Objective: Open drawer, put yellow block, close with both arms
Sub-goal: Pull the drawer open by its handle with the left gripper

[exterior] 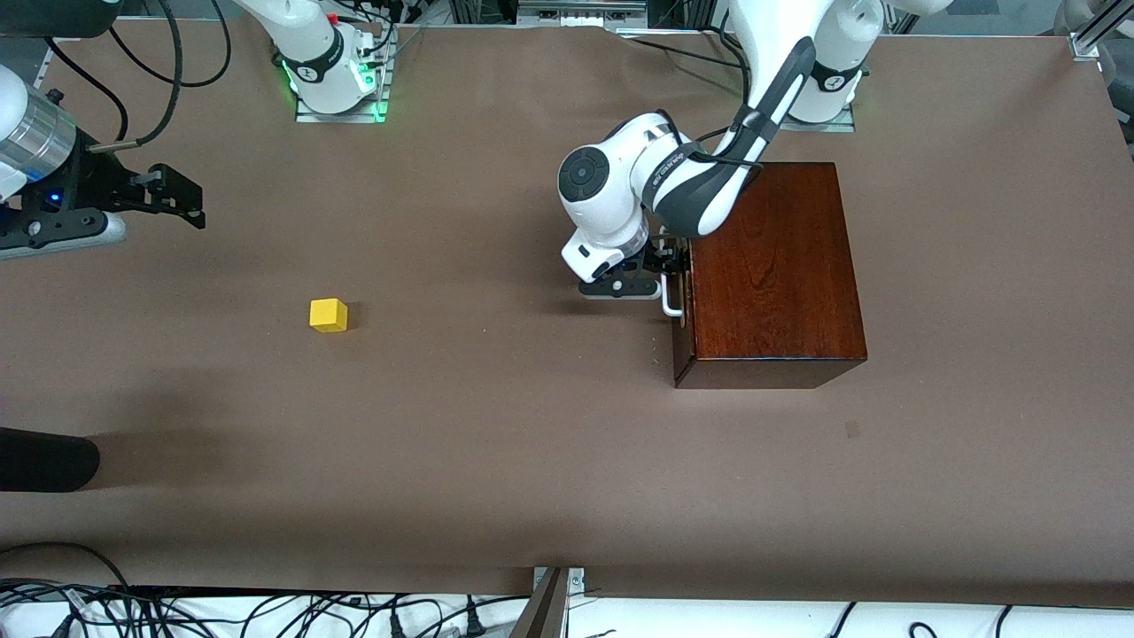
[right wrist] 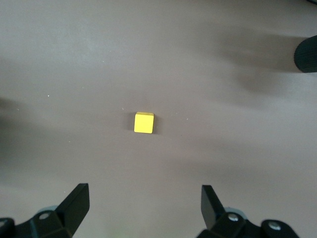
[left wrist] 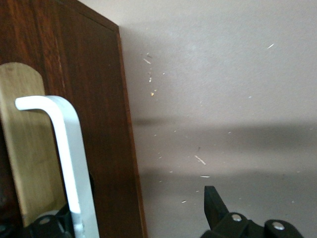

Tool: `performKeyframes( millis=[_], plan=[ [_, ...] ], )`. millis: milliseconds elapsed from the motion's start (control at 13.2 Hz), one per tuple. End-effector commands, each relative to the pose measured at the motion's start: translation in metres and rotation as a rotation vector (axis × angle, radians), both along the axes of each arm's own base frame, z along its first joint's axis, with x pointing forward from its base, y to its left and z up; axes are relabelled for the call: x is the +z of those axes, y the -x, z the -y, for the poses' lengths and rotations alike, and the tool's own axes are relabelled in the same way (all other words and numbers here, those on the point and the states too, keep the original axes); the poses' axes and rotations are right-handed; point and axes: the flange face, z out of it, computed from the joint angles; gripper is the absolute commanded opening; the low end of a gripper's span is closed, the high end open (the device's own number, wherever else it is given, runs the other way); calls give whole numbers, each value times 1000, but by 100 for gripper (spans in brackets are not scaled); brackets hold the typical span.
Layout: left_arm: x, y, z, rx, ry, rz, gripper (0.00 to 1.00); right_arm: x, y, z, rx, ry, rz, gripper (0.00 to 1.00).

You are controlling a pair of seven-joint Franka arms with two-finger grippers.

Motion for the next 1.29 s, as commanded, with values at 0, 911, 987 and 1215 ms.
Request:
performKeyframes(
  millis=[0,911,987,1215],
  plan=[
    [-1,10,29,10,45,74,100,1,-4,3,-2,2,-10,100],
    [5,8,81,62,181,101,100,0,-5,6,-8,2,-10,100],
    [7,7,82,63,185,103,100,1,-6,6,-8,2,-7,100],
    [17,6,87,72,210,104,100,0,-6,6,-8,2,-7,100]
  ],
)
